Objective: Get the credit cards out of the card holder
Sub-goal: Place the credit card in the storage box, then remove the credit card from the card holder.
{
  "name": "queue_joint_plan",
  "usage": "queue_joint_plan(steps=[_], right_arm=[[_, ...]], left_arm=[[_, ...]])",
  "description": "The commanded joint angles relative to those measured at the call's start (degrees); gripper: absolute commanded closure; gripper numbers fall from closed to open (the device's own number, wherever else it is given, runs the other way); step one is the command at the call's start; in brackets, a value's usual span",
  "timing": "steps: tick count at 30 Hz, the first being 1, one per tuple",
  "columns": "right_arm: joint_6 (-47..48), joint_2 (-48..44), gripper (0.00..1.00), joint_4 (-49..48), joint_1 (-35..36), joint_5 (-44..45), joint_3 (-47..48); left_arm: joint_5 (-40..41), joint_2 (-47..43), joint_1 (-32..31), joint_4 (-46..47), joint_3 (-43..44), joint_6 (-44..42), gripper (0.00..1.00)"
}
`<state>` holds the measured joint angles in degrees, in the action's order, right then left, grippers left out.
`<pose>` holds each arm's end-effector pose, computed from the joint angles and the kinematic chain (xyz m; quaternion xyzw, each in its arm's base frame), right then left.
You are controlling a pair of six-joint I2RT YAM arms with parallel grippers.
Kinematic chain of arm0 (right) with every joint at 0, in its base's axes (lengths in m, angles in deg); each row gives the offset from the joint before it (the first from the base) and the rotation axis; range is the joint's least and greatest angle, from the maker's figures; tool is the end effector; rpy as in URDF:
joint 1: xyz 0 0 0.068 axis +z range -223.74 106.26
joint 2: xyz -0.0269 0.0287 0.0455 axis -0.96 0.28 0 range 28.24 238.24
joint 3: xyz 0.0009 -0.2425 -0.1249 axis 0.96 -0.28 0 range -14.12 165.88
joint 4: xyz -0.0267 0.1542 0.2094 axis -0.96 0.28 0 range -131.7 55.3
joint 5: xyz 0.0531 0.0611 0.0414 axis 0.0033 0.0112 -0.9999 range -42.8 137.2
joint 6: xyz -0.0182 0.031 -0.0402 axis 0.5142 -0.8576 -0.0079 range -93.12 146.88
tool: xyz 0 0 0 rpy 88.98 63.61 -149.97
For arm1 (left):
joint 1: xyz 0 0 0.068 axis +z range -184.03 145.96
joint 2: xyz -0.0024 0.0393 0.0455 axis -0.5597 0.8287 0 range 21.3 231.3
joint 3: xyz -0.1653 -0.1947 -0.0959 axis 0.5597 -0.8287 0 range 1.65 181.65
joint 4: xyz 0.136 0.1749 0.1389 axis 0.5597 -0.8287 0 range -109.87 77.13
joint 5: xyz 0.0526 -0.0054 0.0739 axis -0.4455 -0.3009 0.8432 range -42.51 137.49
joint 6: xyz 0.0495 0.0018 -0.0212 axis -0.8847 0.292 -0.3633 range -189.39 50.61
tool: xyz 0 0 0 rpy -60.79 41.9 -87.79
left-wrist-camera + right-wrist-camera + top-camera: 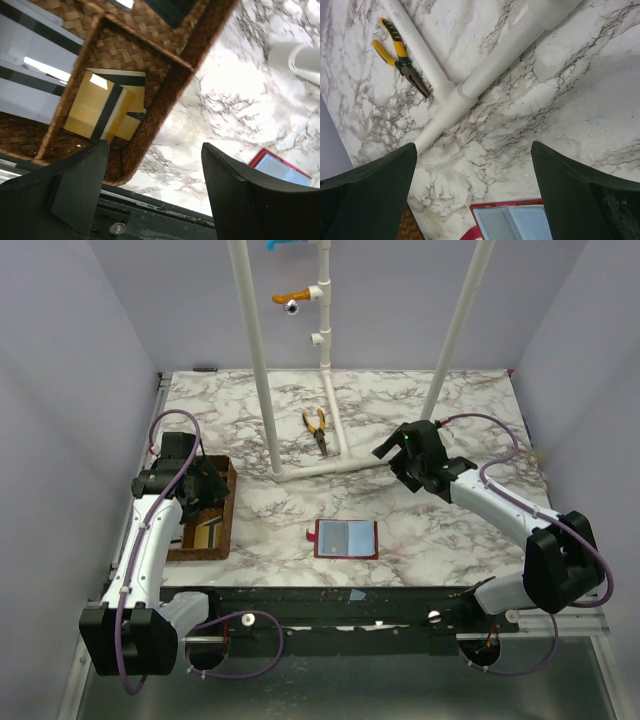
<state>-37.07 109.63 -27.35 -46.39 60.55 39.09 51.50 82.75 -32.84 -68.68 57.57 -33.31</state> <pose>0.2746 0.1328 0.2383 0.3299 0.8485 0.2115 0.3556 0.1959 0.0066 0.2855 -0.3176 0.9148 -0.0418 0.2461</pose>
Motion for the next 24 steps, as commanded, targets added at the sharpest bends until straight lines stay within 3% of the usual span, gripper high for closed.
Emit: queue_joint_plan(steps=[1, 7, 11, 24], right_arm=[[2.68, -0.15, 0.00, 5.91, -0.24, -1.49, 2.33], [2.47, -3.26, 0.00, 7.80, -0.20, -2.20, 0.94], [7.30, -2.75, 0.00, 9.58, -0.20, -4.74, 2.62], [8.28, -10.00, 0.00, 13.33, -0.06, -3.35, -2.93]], left_arm=[[-2.51, -0.42, -5.25, -0.26, 1.56, 0.63, 0.23], [-3.69, -1.20, -13.56, -0.21, 1.25, 2.56, 0.23], [-4.00, -1.07, -19.53, 1.67, 0.71, 3.93, 0.23], [-8.82, -1.54, -35.28, 15.62, -4.77, 5.55, 0.23]])
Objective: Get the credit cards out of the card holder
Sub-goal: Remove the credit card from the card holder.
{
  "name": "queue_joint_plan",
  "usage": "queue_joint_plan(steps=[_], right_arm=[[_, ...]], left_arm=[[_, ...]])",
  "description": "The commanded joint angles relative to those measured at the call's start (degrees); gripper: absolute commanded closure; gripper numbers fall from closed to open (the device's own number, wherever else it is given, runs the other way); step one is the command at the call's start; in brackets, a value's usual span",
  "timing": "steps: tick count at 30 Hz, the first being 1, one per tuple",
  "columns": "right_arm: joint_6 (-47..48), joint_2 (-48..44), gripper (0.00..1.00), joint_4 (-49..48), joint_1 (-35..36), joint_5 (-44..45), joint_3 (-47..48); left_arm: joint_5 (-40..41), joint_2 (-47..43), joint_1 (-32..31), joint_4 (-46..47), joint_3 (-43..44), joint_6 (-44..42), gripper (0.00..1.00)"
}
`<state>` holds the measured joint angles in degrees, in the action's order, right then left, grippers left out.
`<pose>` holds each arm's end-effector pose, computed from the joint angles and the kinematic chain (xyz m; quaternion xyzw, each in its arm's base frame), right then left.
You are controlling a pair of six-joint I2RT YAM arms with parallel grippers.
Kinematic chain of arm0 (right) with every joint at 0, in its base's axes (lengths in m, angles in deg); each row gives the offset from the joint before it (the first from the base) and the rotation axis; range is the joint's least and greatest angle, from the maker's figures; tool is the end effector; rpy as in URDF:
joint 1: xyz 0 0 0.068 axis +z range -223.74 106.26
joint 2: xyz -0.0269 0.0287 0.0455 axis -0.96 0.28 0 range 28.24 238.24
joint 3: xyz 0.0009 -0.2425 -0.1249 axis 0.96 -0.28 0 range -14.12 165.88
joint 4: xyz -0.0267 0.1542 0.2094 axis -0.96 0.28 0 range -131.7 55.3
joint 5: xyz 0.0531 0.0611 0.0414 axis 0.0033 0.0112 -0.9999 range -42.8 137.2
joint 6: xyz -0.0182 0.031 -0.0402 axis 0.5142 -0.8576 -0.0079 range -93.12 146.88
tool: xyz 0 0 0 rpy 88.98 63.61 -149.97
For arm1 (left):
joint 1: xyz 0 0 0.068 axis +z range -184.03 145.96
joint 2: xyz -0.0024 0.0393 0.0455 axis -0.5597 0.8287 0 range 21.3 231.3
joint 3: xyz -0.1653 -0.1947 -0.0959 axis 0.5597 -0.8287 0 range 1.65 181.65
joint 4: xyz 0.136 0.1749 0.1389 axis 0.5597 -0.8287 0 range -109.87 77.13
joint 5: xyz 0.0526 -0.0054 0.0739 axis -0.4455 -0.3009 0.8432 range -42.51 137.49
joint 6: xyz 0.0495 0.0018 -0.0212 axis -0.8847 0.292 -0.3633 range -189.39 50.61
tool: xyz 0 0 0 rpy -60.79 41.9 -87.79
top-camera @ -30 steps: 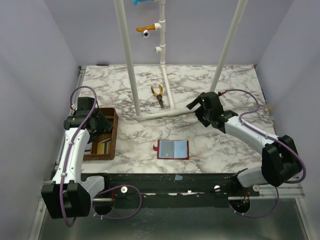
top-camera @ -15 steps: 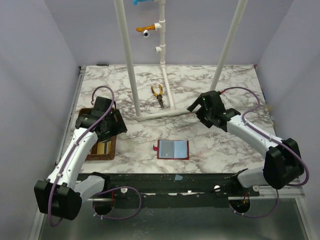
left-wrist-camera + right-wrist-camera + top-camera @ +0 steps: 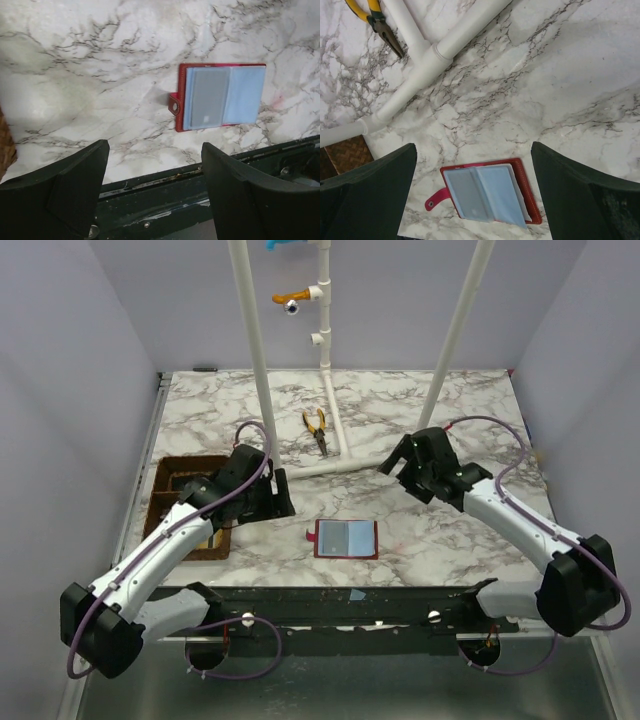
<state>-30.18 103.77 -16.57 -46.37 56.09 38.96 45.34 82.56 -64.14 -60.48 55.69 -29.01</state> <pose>0.2486 0.1225 0.2505 0.2652 0.8912 0.1889 0.3157 0.1782 -0.1049 0.2842 -0.0796 0.9498 -0.1889 0.2364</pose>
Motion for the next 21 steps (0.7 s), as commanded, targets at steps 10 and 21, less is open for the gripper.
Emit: queue_joint_plan(steps=[10, 21], right_arm=[[7.07, -6.21, 0.00, -0.87, 2.81, -6.70, -8.11], [4.85, -3.52, 0.00, -6.92, 9.54, -12.01, -9.36]], left_arm=[[-8.10, -1.22, -8.37, 17.56, -10.34, 3.11, 0.29], [-12.57, 5.13, -9.99, 25.29, -12.38, 4.97, 0.46]])
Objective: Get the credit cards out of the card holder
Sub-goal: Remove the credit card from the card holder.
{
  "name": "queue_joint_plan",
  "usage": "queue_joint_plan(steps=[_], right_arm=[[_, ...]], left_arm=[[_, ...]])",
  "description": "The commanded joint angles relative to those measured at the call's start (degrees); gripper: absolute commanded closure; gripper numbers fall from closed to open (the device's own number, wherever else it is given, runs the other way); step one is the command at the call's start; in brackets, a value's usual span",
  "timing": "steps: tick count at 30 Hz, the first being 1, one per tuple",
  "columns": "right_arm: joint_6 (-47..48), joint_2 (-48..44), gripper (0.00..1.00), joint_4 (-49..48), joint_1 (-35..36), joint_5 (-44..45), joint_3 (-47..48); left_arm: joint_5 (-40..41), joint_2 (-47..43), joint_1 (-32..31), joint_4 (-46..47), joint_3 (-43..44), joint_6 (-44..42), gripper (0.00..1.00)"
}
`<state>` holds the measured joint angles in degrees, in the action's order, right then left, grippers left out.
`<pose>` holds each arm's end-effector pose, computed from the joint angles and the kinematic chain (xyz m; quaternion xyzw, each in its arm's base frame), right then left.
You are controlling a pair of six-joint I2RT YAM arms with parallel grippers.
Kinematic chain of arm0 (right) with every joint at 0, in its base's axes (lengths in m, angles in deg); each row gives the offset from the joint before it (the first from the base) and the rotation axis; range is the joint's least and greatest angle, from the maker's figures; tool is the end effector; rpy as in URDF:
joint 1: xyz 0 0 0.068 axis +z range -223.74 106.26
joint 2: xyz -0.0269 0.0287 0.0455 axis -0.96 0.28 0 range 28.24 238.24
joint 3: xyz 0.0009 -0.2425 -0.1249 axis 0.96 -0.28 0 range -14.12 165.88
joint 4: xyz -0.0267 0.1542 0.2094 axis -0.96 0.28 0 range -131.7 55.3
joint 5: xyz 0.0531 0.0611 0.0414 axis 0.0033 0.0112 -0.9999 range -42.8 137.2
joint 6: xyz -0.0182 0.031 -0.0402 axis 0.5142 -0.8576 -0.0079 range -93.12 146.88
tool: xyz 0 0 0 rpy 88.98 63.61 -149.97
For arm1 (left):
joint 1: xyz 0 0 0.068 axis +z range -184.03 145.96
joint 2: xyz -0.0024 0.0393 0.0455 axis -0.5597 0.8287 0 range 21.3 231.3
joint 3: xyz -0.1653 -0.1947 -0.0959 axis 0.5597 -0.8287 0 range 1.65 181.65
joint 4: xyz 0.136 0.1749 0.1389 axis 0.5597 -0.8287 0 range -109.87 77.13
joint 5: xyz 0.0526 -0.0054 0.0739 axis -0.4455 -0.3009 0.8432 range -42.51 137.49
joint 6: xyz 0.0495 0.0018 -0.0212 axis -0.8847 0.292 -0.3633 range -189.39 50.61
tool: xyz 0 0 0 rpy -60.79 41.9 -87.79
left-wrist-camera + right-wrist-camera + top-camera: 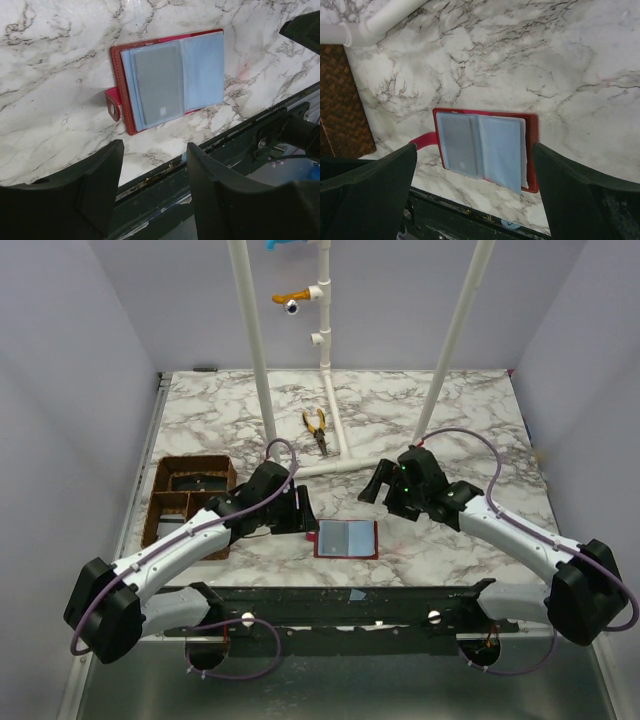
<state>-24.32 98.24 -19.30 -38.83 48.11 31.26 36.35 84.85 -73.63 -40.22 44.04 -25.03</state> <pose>0.2071 0.1439 0.2339 0.1347 0.9206 0.2447 0.2728 0.1688 -0.1485 0.2358 -0.0043 0.9314 -0.3033 0.2014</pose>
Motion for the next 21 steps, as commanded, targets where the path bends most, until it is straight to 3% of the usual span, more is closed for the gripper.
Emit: queue_joint_plan(steps=[1, 9, 18, 21], right_arm=[[-1.47, 2.59, 0.01, -5.01, 2.77, -4.31, -1.98], [-3.50, 9.94, 0.12, -9.46, 8.63, -5.61, -1.85], [-4.13, 17.14, 0.22, -3.52, 17.19, 5.60, 4.73], [-3.99, 19.71, 0.31, -1.42, 19.04, 8.24, 7.03]], left_arm=[[-3.88, 3.48, -0.60, 5.48, -0.73, 0.98, 0.47], [-4.84, 9.35, -0.62, 8.69, -1.47, 1.50, 0.63], [-2.02, 13.97, -0.49, 10.90, -3.45, 3.46, 0.77], [-1.18, 15.21, -0.34, 10.99, -3.78, 3.61, 0.80]])
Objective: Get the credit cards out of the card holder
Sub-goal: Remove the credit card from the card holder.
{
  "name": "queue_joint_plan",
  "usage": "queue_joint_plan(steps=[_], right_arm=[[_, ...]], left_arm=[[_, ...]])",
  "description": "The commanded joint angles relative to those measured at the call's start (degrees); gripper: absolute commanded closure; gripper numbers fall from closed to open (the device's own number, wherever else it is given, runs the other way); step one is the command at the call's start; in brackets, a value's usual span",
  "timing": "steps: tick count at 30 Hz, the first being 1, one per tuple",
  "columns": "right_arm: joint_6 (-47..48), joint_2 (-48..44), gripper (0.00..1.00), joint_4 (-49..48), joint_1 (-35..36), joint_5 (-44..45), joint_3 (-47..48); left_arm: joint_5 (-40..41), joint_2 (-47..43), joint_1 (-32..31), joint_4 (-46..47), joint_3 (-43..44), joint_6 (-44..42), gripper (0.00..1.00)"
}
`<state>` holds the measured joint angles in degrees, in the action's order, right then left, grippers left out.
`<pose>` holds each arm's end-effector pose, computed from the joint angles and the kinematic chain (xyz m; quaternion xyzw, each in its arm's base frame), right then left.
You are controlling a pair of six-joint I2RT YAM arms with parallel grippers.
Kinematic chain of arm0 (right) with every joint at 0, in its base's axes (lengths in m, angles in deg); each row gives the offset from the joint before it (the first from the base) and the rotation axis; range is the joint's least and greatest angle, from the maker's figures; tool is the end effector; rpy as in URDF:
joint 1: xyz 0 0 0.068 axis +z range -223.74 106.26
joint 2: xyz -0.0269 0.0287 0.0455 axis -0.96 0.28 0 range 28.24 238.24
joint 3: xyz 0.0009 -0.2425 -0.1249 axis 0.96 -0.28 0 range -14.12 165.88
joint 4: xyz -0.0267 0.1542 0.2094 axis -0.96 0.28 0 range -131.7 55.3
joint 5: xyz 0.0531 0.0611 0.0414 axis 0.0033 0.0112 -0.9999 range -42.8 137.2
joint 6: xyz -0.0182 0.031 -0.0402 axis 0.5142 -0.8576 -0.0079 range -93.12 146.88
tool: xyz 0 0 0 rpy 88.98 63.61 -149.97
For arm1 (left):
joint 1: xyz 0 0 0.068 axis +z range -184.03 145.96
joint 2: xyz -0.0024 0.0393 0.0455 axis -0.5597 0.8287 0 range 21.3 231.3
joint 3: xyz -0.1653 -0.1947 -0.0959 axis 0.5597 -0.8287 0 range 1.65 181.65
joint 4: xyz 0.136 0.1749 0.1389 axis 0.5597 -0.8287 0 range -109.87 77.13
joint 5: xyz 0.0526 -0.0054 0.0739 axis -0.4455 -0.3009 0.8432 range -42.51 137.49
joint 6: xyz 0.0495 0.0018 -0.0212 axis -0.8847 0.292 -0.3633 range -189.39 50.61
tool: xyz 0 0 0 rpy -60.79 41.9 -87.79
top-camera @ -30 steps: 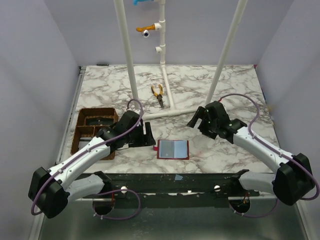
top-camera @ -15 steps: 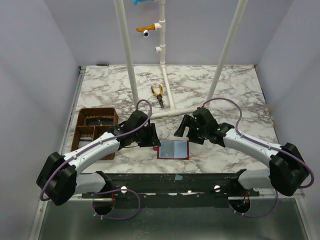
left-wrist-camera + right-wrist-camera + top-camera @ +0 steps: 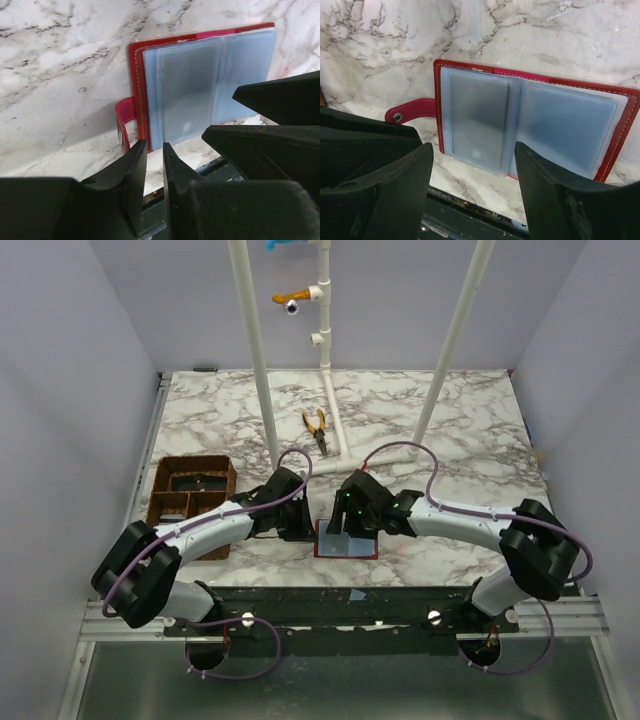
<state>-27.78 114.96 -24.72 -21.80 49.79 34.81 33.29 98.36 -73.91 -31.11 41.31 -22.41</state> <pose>0.1853 0.2341 0.1849 0.0294 0.9524 0.2298 0.1981 0.1887 -0.1690 0.1801 -0.0222 0.9485 -0.2872 0.1317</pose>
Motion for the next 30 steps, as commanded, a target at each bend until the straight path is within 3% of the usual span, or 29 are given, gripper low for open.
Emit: queue_joint_plan(steps=[1, 10, 20, 25, 30], right_arm=[[-0.37, 3.93, 0.33, 4.78, 2.65, 7.65, 4.47], [0.21, 10.32, 0.33, 13.15, 6.33, 15.84, 11.70], [0.49, 13.10, 0.36, 12.23, 7.03, 15.60, 11.99], [0.76, 13.98, 0.41, 12.92, 7.46, 16.18, 12.66], [0.50, 15.13, 0.58, 14.05, 7.52, 16.53, 12.61]], left_arm=[[2.26, 2.07, -0.01, 2.09, -1.24, 1.05, 0.82], [2.64, 4.63, 1.60, 4.36, -2.79, 1.87, 0.89], [1.70, 5.86, 2.04, 5.28, -3.18, 2.16, 0.95], [1.52, 6.24, 2.17, 5.21, -2.98, 2.06, 0.97], [1.45, 6.21, 2.17, 5.14, -2.92, 2.06, 0.98]])
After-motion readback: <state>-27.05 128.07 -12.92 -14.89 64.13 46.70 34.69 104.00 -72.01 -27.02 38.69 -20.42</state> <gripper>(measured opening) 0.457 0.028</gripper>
